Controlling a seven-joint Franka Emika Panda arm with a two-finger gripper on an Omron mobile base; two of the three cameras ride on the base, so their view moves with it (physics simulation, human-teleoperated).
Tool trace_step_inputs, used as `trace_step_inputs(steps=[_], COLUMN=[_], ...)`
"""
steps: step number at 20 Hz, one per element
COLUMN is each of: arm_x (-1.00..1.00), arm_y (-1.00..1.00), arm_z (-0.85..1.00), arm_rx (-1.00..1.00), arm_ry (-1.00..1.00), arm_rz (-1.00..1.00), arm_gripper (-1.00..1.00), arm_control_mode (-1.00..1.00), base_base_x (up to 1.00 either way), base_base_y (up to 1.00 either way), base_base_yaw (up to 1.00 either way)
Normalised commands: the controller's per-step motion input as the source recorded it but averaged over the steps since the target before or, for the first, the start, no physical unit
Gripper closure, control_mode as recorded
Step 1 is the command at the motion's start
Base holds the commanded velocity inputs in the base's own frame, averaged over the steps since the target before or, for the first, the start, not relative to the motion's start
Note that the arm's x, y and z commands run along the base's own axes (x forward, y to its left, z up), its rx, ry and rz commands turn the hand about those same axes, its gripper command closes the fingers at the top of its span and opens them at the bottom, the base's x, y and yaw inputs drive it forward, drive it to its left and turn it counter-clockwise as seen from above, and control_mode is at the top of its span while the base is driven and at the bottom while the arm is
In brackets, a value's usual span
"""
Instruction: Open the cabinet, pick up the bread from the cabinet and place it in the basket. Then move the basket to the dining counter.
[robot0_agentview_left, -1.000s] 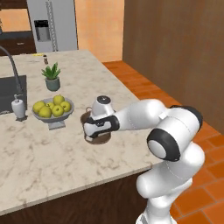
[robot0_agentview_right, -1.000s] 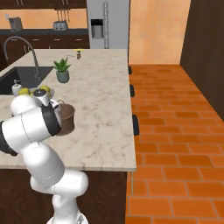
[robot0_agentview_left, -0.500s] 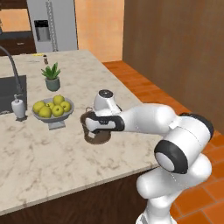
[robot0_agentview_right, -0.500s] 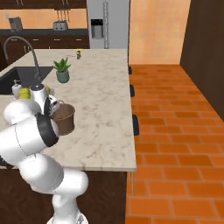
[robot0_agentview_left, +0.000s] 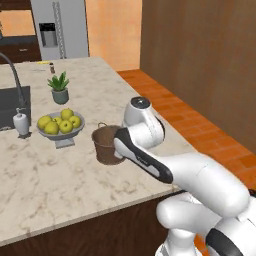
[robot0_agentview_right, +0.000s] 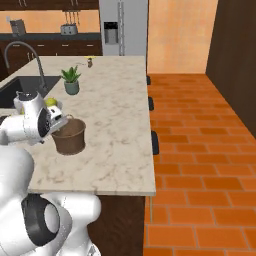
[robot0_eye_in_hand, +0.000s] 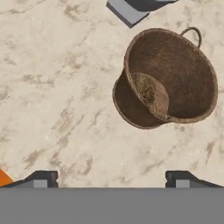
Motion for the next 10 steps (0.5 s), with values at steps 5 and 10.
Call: trace_step_inputs(steps=[5, 10], arm_x=[-1.00, -1.00], arm_y=[-0.57, -0.60], arm_z=[0.50, 0.42], arm_rx=[0.05, 0.09], arm_ry=[-0.01, 0.00], arm_rz=[-0.29, -0.29], arm_gripper=[-1.00, -1.00], arm_control_mode=[-1.00, -1.00], base_base_x=[0.00, 0.00], base_base_y=[0.00, 0.00], base_base_yaw=[0.00, 0.00])
